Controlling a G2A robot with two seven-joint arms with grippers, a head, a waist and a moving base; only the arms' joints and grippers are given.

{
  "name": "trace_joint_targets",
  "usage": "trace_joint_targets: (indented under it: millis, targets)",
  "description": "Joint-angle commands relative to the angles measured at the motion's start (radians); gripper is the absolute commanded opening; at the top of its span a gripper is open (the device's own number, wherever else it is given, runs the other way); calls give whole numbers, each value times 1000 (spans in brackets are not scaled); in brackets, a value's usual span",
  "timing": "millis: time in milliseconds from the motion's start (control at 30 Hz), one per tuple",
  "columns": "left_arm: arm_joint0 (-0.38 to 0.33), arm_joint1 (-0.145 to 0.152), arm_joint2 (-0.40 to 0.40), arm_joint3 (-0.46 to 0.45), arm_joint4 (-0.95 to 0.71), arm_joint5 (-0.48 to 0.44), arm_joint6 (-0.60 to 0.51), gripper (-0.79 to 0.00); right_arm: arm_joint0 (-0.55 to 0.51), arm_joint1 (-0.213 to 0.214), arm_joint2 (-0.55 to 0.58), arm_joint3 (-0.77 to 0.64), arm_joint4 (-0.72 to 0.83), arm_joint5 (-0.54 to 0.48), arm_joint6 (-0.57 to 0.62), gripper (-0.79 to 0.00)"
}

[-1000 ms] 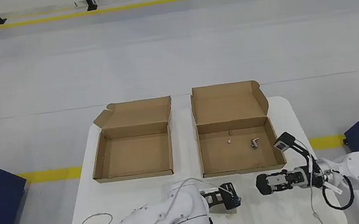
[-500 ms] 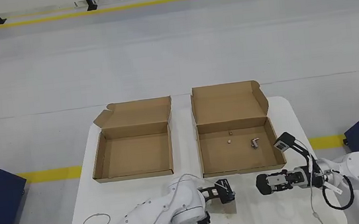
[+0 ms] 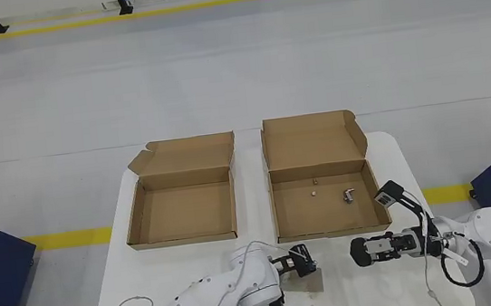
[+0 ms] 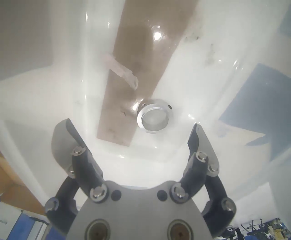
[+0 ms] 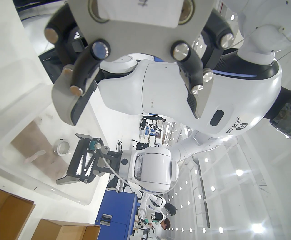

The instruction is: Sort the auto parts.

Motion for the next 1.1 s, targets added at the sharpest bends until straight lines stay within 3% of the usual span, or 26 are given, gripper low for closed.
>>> trace_joint_targets:
  millis: [0, 233, 300, 500, 867, 1067]
  targets:
    - [0, 0, 1, -3, 2, -2, 2, 0, 0, 0, 0, 0, 0, 0, 0, 0]
    - [16, 1, 3, 10, 36, -10, 26, -18, 0, 0, 0, 0, 0, 0, 0, 0]
    - [19, 0, 1, 10, 42, -11, 26, -268, 0, 0, 0, 0, 0, 0, 0, 0]
    - [24, -1, -8, 1, 66, -16, 13, -403, 0, 0, 0, 0, 0, 0, 0, 0]
    - [42, -4, -22, 11, 76, -47, 14, -456, 0, 0, 0, 0, 0, 0, 0, 0]
    - [41, -16, -14, 32, 84, -51, -2, -539, 0, 0, 0, 0, 0, 0, 0, 0]
